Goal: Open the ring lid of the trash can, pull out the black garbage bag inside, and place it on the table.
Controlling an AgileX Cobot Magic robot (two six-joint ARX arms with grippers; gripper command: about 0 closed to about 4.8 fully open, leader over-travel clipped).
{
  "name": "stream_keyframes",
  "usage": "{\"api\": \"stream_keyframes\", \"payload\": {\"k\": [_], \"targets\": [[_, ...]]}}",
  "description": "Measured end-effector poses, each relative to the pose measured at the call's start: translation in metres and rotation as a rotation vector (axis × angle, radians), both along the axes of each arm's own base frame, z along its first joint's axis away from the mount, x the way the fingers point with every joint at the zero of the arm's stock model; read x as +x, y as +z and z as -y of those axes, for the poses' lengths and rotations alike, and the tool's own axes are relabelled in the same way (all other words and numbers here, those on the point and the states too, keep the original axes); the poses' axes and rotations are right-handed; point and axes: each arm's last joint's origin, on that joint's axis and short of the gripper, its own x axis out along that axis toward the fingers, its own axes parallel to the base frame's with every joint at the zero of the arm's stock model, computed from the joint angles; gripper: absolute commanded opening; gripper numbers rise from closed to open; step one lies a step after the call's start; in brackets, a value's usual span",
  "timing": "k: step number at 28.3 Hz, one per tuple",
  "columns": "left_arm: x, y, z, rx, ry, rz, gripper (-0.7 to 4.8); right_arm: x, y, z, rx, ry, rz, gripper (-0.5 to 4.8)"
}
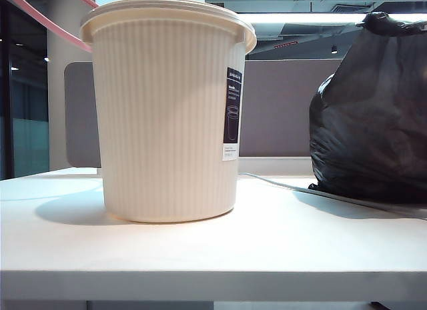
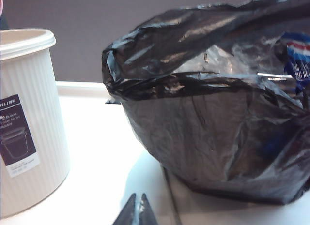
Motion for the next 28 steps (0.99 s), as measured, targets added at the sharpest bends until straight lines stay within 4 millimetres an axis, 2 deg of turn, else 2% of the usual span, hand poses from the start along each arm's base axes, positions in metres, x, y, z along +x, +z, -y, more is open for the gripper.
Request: {"api": "stream_keyframes", "payload": {"k": [19,28], "targets": [[0.019,-0.063,0.008,-0.003,0.000,0.008,0.16,0.016,-0.040,-0.001,-0.001,0.026,0.078,-0.02],[0.020,-0.076,0.009,0.012,0.000,-0.026,0.16,0.019,-0.056,-0.001,-0.002,0.026,0.033,-0.02]]}}
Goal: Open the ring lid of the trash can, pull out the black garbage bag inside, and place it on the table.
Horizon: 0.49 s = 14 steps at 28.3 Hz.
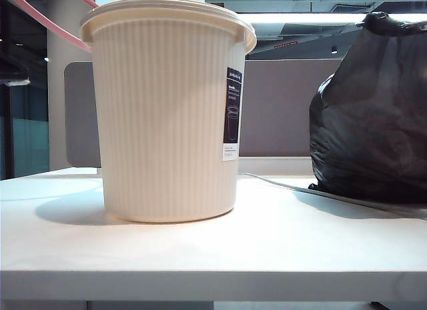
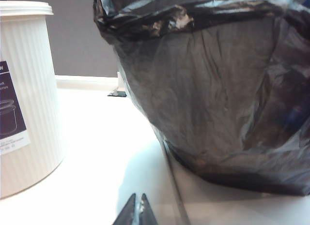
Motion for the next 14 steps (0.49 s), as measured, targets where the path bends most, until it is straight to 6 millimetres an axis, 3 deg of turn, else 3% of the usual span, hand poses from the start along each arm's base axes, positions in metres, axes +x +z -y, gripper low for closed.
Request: {"api": "stream_keyframes", "payload": {"k": [14], "targets": [[0.001,-0.025,0.001,0.029,0.000,-0.066,0.17,0.000,-0.005,0.000,-0.039,-0.001,-0.038,-0.02]]}}
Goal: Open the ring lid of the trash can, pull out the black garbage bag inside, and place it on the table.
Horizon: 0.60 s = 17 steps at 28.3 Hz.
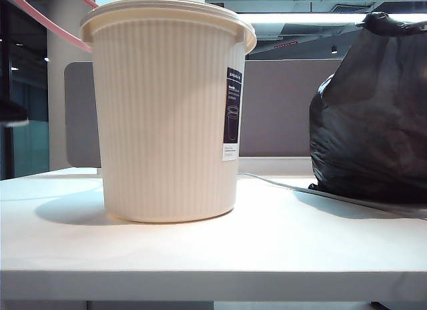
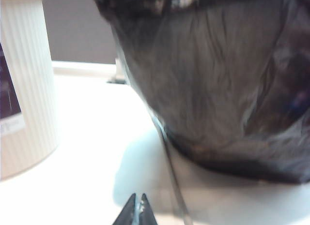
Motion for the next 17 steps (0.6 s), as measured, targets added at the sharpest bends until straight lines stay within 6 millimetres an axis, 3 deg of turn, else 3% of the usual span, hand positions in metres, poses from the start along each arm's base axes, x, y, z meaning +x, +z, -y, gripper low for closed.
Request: {"api": "stream_keyframes", "payload": {"k": [17], "targets": [[-0.001,-0.008,0.000,0.023,0.000,-0.055,0.17,-0.001,-0.016,0.000,-0.061,0.003,-0.152,-0.02]]}}
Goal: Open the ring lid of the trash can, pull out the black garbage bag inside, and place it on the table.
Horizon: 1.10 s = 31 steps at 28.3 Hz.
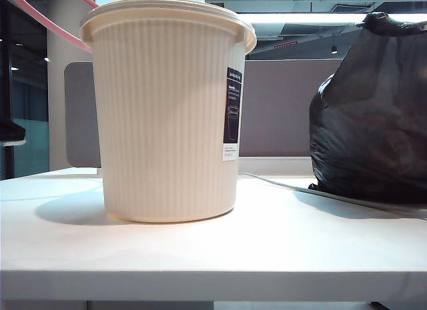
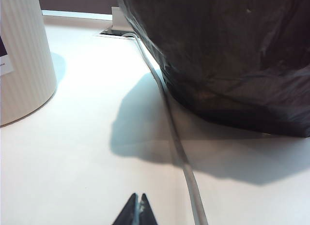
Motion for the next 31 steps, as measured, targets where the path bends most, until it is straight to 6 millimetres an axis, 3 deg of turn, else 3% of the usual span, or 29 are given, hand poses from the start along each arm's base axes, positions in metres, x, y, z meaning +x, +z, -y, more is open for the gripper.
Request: {"api": "stream_keyframes", "payload": {"k": [31], "targets": [[-0.0005,0.0011,-0.0019,-0.006,0.011,0.012,0.18,-0.0002,0.0013,0.0009,-0.022,-0.119,0.019,-0.01]]}}
